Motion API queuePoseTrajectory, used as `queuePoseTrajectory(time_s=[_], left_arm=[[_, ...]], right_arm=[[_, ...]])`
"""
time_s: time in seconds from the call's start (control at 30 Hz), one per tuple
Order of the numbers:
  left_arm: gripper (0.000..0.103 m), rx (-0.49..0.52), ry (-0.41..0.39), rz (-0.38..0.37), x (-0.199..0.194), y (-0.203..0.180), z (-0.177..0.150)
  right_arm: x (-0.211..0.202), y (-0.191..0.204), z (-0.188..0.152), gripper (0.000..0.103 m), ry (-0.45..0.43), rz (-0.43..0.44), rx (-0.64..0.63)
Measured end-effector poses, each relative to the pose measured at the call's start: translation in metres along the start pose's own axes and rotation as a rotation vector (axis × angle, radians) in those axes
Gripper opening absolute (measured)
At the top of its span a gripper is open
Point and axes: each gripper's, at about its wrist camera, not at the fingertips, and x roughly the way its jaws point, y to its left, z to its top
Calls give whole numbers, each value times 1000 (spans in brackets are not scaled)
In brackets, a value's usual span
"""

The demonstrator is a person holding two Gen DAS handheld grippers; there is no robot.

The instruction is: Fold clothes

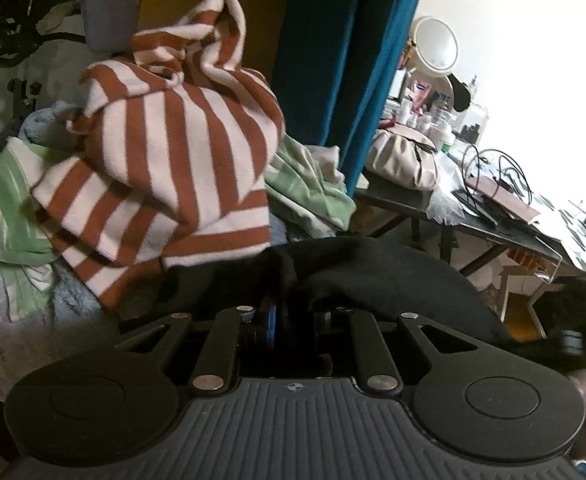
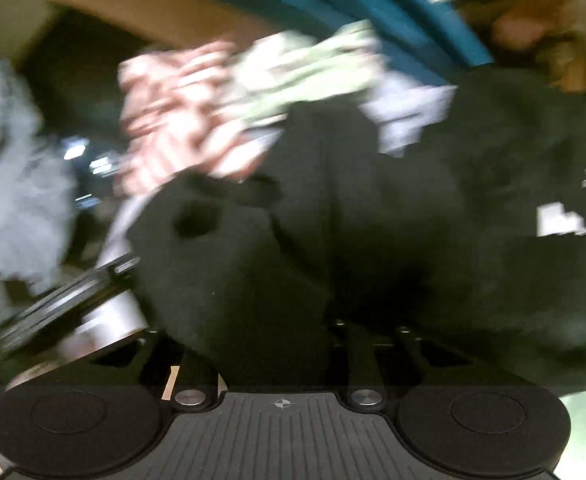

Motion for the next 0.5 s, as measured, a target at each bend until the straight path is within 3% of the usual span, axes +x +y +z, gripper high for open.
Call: queuePoseTrajectory(time_s=[0.07, 0.13, 0.23, 0.33, 0.5], left_arm=[[17, -3, -20, 7, -2, 3, 6], [17, 5, -41, 6, -4, 3, 12], [17, 34, -53, -7, -2, -1, 20], [19, 67, -28, -35, 11, -7, 21], [26, 118, 59, -79, 50, -25, 10]], right_arm=[[0, 18, -4, 21, 1, 127, 18], [-6, 18, 1, 21, -59, 230, 88], [-19, -5, 13, 21, -230, 239, 217], [-24, -38, 26, 21, -361, 55, 298], [-3, -77, 44, 21, -345, -241, 310]])
